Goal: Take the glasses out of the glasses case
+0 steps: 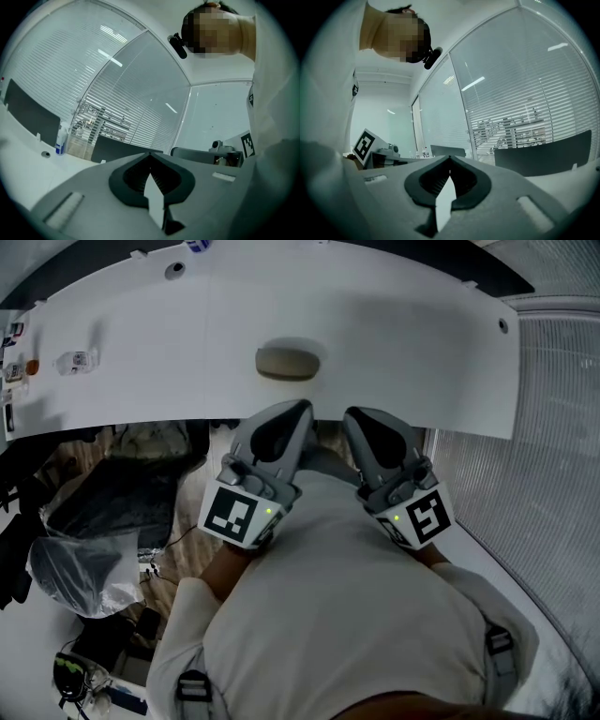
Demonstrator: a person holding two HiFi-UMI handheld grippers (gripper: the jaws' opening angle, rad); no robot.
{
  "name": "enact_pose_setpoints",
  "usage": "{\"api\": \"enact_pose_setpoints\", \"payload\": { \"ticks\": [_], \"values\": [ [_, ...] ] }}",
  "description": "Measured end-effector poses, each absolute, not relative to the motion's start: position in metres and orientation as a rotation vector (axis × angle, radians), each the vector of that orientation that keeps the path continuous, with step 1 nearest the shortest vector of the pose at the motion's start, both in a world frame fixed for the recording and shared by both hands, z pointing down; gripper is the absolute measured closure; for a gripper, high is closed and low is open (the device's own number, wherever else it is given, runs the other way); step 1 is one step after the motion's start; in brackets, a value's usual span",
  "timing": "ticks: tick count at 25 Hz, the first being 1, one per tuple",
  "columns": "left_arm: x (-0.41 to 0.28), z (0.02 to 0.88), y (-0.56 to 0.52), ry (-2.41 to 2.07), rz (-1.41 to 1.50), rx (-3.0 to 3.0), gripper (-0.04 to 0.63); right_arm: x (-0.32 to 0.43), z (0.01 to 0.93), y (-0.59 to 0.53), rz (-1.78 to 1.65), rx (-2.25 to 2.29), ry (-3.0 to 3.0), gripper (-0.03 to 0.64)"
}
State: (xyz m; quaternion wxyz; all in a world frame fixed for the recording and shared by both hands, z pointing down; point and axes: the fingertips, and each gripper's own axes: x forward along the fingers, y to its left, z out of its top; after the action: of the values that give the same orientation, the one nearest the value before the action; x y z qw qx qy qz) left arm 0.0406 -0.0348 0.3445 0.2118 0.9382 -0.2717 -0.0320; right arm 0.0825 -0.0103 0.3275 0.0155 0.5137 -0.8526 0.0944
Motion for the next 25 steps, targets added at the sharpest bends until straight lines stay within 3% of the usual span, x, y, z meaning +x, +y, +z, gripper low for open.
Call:
{"api": "enact_pose_setpoints", "payload": {
  "ticks": [16, 18, 25],
  "values": [
    [0.027, 0.434, -0.034, -0.781, 0.058, 2.487, 0.569, 0.061, 0.389, -0.019, 0.342, 1.442, -2.621, 0.614],
    [0.021, 0.449, -0.035, -0.801, 0.079, 2.456, 0.566, 0.057, 0.402, -0.021, 0.338, 1.401, -2.606, 0.583],
    [0.005, 0.505, -0.042, -0.868, 0.112, 2.315, 0.564, 0.048, 0.439, -0.035, 0.312, 1.311, -2.562, 0.580]
  ]
}}
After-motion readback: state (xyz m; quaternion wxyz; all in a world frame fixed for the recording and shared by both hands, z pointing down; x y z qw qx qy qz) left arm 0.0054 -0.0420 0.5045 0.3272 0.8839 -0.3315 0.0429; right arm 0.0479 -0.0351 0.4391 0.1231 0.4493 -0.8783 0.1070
